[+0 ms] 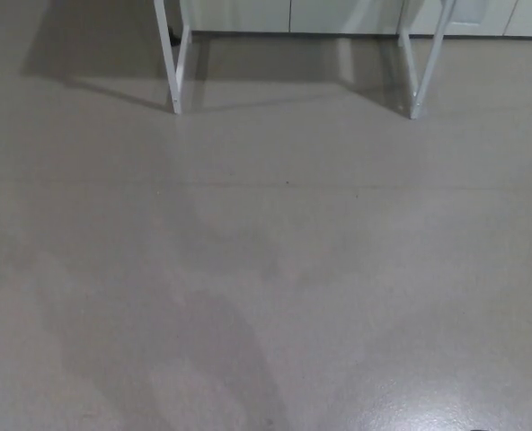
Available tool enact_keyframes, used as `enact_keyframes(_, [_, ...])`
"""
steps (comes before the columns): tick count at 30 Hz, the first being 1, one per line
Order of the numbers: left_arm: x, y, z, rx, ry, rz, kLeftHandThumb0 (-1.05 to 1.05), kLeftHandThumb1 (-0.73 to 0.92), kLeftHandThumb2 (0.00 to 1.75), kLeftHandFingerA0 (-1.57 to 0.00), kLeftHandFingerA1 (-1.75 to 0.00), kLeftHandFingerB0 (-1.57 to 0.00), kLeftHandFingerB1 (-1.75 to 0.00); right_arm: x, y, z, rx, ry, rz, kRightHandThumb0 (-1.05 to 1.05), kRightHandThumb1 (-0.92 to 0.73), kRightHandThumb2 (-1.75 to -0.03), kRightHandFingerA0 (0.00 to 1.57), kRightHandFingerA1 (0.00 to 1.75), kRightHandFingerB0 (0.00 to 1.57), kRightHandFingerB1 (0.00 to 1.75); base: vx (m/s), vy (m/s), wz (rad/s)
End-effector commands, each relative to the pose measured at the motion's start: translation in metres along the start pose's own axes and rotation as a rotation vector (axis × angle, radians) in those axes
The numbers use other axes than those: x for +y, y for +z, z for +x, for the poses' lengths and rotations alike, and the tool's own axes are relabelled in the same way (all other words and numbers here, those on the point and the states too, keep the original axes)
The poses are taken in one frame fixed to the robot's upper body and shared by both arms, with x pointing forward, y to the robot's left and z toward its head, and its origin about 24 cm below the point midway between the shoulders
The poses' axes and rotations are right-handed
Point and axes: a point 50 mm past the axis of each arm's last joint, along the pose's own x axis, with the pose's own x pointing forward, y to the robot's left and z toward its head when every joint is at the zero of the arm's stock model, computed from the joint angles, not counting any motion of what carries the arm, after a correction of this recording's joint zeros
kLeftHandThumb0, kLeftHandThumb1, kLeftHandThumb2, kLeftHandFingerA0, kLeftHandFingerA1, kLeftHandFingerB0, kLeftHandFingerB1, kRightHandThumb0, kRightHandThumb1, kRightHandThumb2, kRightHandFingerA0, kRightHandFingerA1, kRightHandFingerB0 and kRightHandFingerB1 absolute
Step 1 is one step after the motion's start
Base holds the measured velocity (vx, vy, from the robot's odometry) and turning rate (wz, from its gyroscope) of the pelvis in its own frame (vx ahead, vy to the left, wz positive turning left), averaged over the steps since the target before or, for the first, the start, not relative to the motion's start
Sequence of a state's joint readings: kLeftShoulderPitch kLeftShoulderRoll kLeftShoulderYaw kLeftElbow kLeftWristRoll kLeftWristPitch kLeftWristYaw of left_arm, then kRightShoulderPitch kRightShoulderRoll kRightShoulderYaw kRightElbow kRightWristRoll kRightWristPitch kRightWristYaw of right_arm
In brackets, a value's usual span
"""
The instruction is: The robot walk towards a table in front and click the button on the base of the boilling pot using its left middle finger
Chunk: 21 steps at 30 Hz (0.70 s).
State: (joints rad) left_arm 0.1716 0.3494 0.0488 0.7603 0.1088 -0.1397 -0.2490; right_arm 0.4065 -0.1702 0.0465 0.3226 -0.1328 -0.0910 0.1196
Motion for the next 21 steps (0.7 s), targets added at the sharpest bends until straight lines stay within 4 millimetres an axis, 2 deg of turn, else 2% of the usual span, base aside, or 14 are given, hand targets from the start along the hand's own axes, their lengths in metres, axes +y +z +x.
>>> enact_keyframes(1, [0.0042, 0.0014, -0.0014, -0.035, -0.034, 0.008, -0.36, 0.42, 0.64, -0.58, -0.52, -0.37, -0.42, -0.0016, -0.0011, -0.0042, -0.020, 0.015, 0.004, -0.04, -0.56, -0.93, 0.40, 0.60, 0.14, 0.48, 0.00, 0.000, 0.00])
enact_keyframes(21, [0.0009, 0.0033, -0.0016, -0.047, -0.041, 0.032, -0.38, 0.42, 0.65, -0.58, -0.52, -0.38, -0.43, -0.0049, -0.0008, -0.0053, -0.016, 0.008, -0.030, -0.05, -0.55, -0.93, 0.44, 0.62, 0.14, 0.48, 0.00, 0.000, 0.00])
